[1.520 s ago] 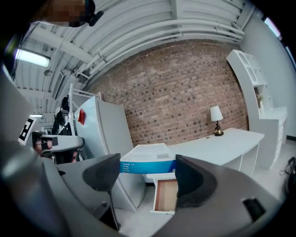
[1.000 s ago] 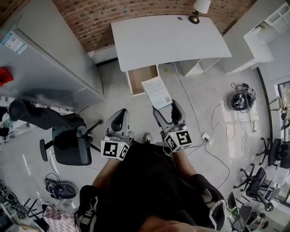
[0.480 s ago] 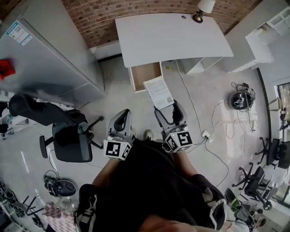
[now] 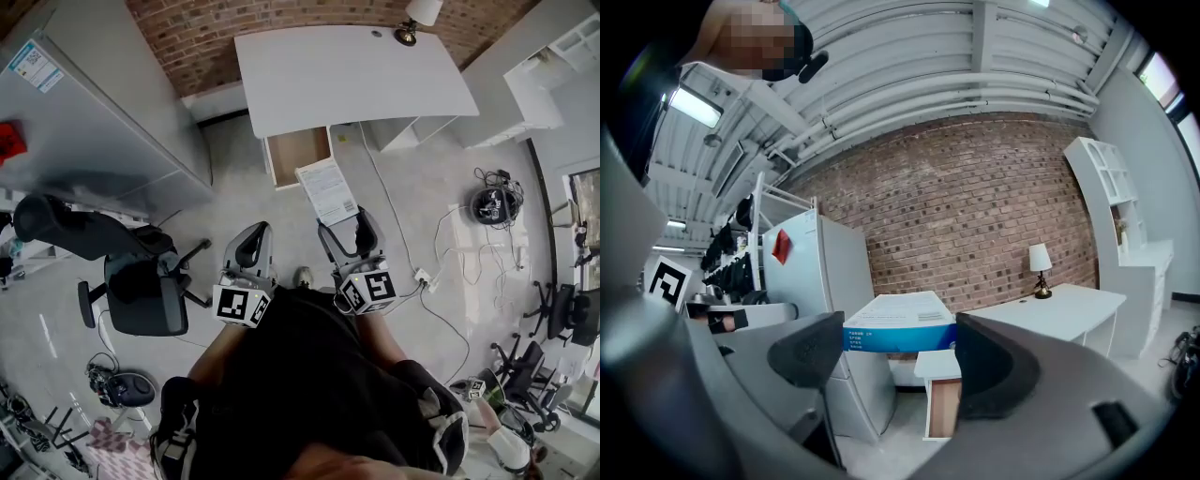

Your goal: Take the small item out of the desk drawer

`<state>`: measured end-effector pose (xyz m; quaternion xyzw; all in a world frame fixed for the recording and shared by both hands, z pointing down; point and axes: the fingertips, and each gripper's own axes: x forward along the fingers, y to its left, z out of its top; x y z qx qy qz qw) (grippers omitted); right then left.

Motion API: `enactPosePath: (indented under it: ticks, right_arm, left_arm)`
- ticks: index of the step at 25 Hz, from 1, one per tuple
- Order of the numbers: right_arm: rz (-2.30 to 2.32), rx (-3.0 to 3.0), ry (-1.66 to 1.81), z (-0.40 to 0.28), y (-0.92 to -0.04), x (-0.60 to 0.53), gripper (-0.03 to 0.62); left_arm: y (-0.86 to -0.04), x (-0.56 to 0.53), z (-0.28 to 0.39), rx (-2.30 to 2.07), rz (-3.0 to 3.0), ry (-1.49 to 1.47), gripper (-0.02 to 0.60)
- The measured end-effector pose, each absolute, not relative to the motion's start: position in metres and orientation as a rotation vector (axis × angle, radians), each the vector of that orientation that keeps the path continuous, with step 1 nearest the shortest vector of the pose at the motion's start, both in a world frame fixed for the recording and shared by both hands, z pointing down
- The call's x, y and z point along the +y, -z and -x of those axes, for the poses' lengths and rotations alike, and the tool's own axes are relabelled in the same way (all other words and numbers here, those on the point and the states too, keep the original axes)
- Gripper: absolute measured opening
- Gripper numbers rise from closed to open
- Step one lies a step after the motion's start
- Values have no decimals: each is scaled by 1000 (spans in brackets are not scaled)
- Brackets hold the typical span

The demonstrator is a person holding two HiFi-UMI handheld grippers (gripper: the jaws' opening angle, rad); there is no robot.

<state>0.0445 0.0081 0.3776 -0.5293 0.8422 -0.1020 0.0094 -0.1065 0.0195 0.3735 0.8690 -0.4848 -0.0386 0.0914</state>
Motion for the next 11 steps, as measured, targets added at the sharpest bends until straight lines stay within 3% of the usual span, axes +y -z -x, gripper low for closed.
enactPosePath:
  ticks: [11]
  right_arm:
    - [1638,2631,313,-46,-377,1,383]
  left_arm:
    - [-373,11,101,-1436,-2595,109,11]
